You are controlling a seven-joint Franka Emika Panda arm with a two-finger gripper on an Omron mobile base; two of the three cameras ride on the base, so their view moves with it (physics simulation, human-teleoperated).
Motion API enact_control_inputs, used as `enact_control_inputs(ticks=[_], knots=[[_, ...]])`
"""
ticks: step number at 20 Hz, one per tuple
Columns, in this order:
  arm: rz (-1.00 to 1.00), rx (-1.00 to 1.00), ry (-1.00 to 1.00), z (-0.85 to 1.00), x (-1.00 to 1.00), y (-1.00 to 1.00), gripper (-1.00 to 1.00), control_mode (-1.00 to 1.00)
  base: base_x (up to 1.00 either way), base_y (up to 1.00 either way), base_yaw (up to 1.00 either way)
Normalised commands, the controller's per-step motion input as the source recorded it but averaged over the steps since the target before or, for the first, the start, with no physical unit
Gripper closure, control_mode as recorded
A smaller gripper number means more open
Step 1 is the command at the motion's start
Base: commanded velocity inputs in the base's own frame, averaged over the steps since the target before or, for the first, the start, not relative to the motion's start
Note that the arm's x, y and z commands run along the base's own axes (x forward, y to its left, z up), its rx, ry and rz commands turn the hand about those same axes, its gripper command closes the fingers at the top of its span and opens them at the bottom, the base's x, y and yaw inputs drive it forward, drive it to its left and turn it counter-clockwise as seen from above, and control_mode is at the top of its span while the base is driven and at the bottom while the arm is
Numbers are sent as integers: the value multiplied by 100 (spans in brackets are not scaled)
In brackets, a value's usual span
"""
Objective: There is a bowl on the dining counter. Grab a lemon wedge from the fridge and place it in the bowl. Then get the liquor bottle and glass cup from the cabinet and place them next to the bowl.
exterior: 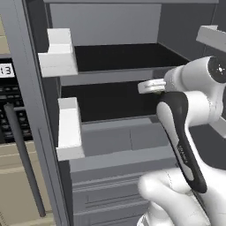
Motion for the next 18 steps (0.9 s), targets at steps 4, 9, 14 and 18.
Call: enact_control_inputs(ticks=[4,9,14,18], knots=[[0,0,0,0,0,0,100,100,-100,11,0],[0,0,0,0,0,0,100,100,-100,25,-3],[0,0,0,0,0,0,100,100,-98,12,-34],[0,0,0,0,0,0,100,100,-77,0,-58]])
